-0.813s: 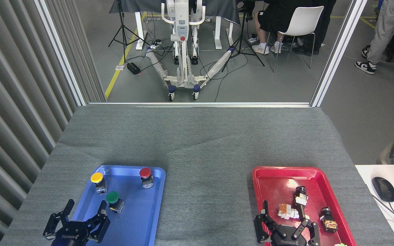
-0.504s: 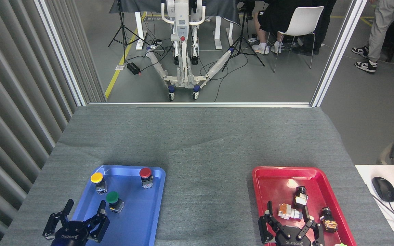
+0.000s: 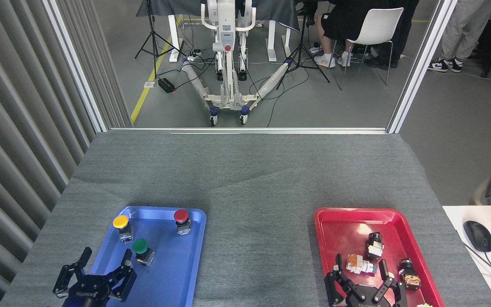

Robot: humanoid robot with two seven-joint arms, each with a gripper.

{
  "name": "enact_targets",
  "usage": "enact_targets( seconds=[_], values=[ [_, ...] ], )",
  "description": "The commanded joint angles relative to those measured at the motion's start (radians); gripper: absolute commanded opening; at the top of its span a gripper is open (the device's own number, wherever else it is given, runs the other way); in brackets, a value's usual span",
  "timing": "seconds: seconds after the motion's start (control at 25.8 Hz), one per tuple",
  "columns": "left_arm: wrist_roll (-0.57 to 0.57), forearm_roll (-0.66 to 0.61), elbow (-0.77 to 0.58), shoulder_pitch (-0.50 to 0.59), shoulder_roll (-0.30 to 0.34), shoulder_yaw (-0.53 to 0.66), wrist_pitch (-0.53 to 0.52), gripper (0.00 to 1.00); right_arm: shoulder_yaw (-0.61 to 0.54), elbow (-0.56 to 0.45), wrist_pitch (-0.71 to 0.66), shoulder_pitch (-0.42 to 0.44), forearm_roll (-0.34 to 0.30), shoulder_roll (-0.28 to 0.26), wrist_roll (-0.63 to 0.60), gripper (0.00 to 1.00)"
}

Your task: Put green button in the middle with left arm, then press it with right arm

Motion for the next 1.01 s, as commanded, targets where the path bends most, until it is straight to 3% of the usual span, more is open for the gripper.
enact_targets(
  seconds=[0.0, 0.97],
  values=[
    [0.001, 0.000, 0.000, -0.001, -0.001, 0.000, -0.001, 1.00, 0.001, -0.001, 0.000, 0.002, 0.000, 0.000, 0.000, 1.00],
    [0.003, 0.002, -0.003, 0.002, 0.005, -0.002, -0.016, 1.00, 0.004, -0.013, -0.008, 0.005, 0.017, 0.000, 0.003, 1.00]
  ],
)
